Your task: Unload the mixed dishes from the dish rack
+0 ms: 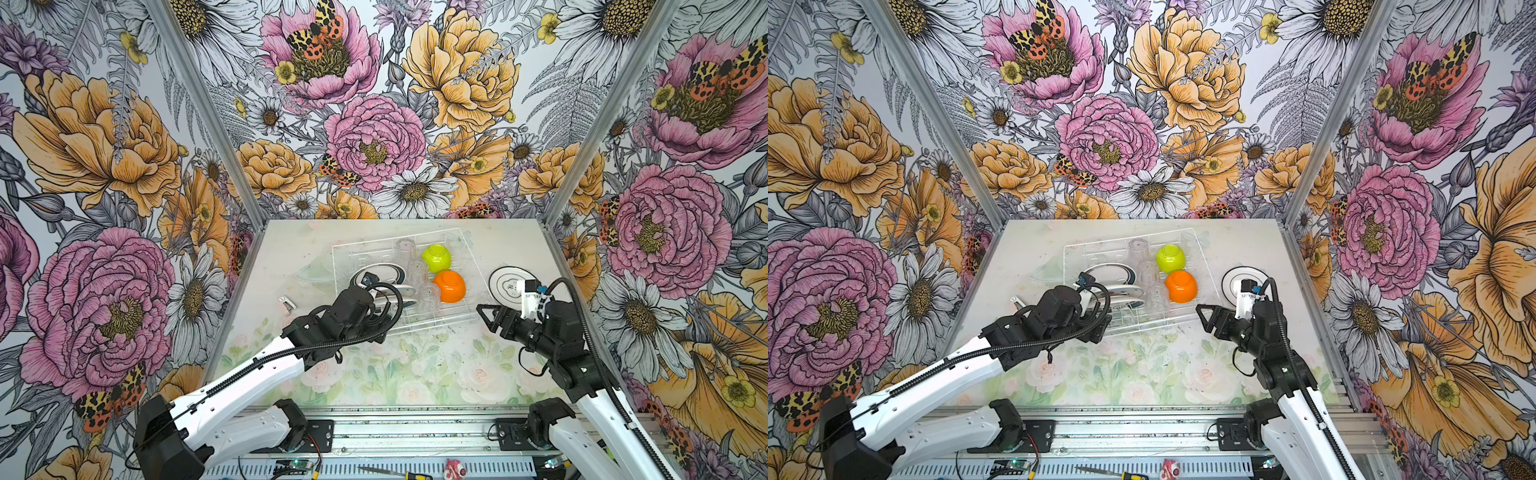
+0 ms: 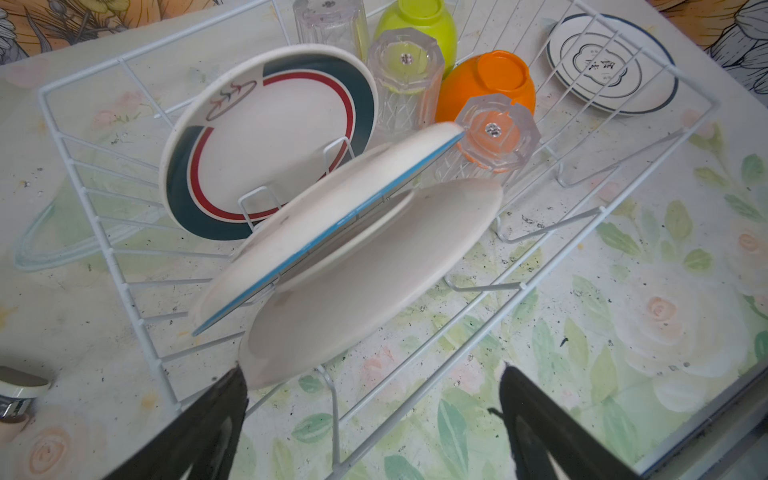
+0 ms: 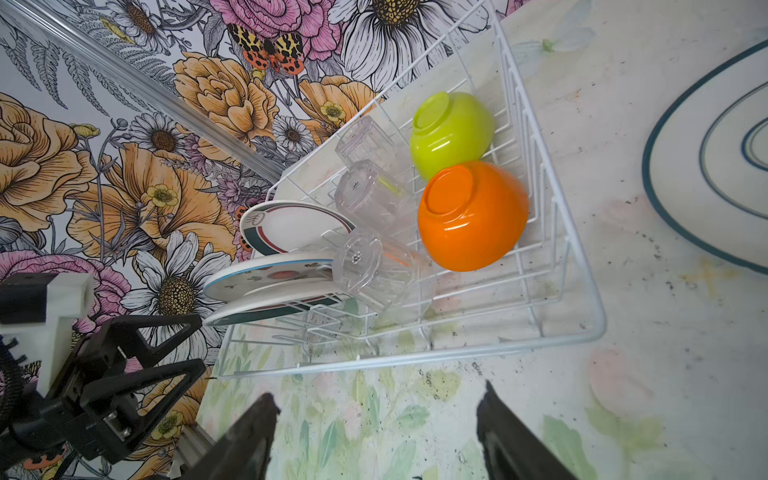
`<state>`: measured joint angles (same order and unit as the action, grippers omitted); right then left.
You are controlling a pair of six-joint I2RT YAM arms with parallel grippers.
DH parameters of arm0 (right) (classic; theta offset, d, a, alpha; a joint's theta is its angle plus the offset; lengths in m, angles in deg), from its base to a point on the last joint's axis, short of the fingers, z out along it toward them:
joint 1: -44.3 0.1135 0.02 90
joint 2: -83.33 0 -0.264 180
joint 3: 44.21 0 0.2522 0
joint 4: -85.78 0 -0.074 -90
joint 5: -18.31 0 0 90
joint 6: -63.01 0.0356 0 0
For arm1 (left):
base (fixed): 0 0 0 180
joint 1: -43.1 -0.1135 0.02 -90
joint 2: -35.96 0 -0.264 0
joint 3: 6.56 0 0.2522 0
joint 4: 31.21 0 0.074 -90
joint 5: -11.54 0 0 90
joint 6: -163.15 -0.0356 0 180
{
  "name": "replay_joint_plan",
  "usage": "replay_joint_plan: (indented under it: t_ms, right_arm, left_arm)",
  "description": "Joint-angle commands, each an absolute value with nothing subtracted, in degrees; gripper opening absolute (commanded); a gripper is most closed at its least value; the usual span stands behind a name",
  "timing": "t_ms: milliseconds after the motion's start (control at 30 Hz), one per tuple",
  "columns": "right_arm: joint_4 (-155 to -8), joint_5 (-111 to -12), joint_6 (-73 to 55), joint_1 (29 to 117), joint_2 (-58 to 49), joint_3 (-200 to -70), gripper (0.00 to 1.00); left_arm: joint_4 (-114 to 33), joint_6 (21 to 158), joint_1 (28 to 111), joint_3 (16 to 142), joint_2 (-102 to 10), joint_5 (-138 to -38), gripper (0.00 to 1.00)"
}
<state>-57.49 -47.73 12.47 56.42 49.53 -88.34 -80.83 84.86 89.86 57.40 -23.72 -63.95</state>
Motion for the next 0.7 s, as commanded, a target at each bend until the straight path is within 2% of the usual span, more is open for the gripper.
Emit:
replay_joint_plan:
  t_ms: [0, 133, 400, 567, 667]
  right_arm:
    - [-58.09, -46.64, 12.34, 56.92, 50.00, -89.05, 0.77]
    - [-58.21, -47.82, 11.60, 56.96, 47.92, -91.37, 0.77]
    - [-58.24, -45.50, 9.40, 56.95, 46.55, -94.75, 0.78]
    - [-58.47, -45.98, 9.10, 56.94, 45.37, -95.05, 0.79]
    - [-58.56, -46.52, 8.45, 56.96, 43.68, -95.46, 0.78]
  left_arm:
    - [-80.02, 82.70, 90.22, 58.82, -24.38, -60.89, 0.92]
    - [-79.91, 81.49, 89.74, 59.58, -26.55, -60.79, 0.90]
    - [-77.16, 80.13, 87.93, 59.06, -29.15, -63.20, 0.75]
    - [-75.35, 80.45, 87.75, 59.05, -32.35, -63.28, 0.74]
    - [-75.32, 80.24, 87.66, 59.91, -34.50, -62.81, 0.69]
